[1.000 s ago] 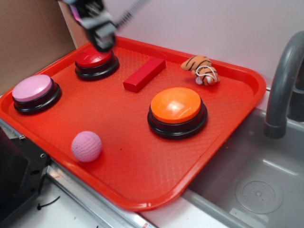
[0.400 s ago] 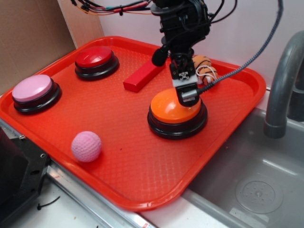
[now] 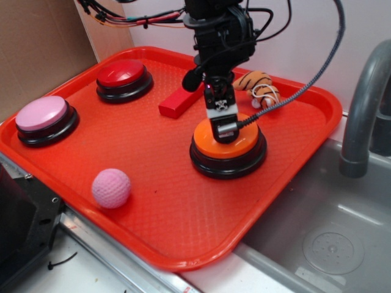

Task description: Push the orange button.

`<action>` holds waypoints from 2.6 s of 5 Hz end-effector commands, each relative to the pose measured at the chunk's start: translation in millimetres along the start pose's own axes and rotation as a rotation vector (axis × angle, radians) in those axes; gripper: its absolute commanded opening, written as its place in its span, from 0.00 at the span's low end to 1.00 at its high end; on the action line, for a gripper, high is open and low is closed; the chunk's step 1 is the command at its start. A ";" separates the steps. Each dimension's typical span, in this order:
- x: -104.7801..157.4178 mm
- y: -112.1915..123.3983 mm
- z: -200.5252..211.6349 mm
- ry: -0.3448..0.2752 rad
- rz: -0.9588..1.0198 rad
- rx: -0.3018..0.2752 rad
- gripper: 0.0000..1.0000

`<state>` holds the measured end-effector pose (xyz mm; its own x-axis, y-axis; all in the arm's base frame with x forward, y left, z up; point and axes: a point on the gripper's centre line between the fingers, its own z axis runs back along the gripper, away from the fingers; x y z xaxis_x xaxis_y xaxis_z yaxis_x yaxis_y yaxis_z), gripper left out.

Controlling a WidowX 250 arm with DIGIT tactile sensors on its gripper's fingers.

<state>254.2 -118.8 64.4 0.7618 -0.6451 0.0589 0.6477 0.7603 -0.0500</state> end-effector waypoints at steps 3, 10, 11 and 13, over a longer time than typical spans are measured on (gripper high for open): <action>17.8 -26.0 11.3 0.091 -0.032 0.000 1.00; 11.5 -30.9 29.6 0.192 0.074 0.027 1.00; 3.9 -26.9 57.1 0.148 0.072 0.089 1.00; -1.9 -26.9 77.8 0.109 0.083 0.098 1.00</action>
<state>237.3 -118.6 121.7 0.8079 -0.5760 -0.1244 0.5838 0.8111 0.0354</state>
